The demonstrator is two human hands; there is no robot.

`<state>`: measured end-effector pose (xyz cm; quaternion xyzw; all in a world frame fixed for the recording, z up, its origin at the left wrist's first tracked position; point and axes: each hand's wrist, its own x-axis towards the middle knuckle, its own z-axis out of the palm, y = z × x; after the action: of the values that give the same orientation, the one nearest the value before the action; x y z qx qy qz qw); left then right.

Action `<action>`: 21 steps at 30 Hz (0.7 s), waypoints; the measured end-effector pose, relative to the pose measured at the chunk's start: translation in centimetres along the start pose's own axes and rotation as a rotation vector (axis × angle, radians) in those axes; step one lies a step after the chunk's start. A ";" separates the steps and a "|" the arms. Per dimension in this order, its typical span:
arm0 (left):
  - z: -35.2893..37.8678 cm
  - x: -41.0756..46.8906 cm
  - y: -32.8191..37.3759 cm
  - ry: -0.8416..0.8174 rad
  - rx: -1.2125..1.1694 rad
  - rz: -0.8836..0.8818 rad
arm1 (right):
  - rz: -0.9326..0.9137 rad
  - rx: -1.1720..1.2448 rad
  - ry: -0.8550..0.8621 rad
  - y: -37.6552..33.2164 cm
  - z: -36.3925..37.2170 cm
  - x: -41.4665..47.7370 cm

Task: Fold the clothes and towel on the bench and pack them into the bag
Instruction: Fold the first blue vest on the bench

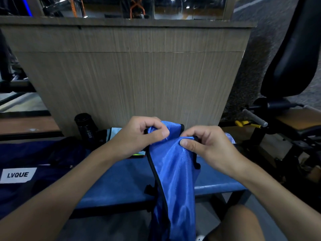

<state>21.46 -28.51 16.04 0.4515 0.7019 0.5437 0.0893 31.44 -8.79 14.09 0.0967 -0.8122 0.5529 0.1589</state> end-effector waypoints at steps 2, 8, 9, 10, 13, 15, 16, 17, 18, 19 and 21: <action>0.2 -0.2 0.1 -0.035 -0.012 -0.016 | -0.021 0.011 0.070 -0.2 0.5 0.1; 0.7 -0.5 0.1 -0.046 0.081 -0.016 | -0.017 0.091 0.245 0.0 0.7 0.3; 0.7 -0.6 0.0 -0.035 0.088 -0.014 | -0.020 0.092 0.216 0.1 0.5 0.2; 0.7 -0.6 0.0 -0.035 0.092 -0.008 | -0.019 0.097 0.168 0.3 0.2 0.2; 0.7 -0.6 0.2 -0.059 0.090 0.013 | 0.039 0.133 0.006 0.5 -0.8 0.1; 0.8 -0.6 0.4 -0.093 0.094 0.024 | 0.088 0.198 -0.078 0.4 -1.2 0.1; 0.9 -0.6 0.6 -0.114 0.099 0.028 | 0.104 0.222 -0.115 0.3 -1.3 0.1; 0.9 -0.6 0.6 -0.134 0.100 0.027 | 0.114 0.235 -0.144 0.3 -1.4 0.2; 0.9 -0.6 0.7 -0.149 0.095 0.024 | 0.118 0.241 -0.163 0.4 -1.4 0.3; 0.9 -0.6 0.6 -0.155 0.087 0.022 | 0.117 0.242 -0.169 0.6 -1.4 0.4; 0.7 -0.7 0.6 -0.149 0.070 0.014 | 0.110 0.220 -0.142 0.9 -1.4 0.6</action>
<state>22.61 -28.48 16.03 0.4983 0.7087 0.4843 0.1218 30.84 -7.13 13.99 0.1076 -0.7600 0.6383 0.0589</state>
